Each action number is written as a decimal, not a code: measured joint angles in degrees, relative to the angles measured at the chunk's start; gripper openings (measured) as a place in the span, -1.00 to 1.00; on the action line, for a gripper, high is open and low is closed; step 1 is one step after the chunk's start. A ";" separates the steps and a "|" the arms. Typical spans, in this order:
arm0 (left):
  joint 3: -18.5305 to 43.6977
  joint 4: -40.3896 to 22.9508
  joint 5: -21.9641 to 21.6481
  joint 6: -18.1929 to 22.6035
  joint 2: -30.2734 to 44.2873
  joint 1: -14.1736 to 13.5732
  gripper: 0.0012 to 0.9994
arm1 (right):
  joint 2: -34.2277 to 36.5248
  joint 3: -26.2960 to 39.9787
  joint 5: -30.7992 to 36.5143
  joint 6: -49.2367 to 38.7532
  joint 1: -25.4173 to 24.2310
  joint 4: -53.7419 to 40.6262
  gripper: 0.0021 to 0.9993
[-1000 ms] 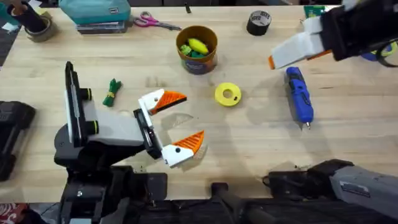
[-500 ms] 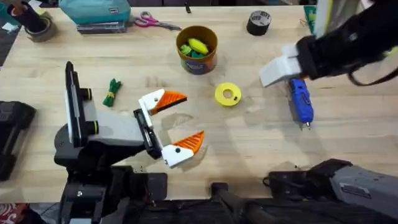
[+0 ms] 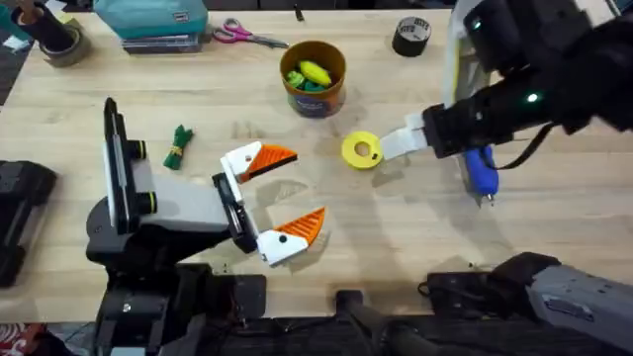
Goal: Pick up the gripper from the table and insert it into the empty holder that is missing its gripper. Then pick up a screw, insert it into the mounting hole, and use the screwdriver to tighten it. Finally, clean up the table by picking up the vegetable and placing it into the bucket.
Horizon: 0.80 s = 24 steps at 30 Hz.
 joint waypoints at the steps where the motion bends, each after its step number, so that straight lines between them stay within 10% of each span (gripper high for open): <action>1: 0.00 0.00 0.00 0.00 0.00 0.00 0.97 | 0.02 -0.75 0.00 0.00 0.33 1.03 0.99; 24: 0.00 0.00 0.00 0.00 0.00 0.00 0.97 | 18.21 1.77 0.00 0.17 2.98 5.41 0.91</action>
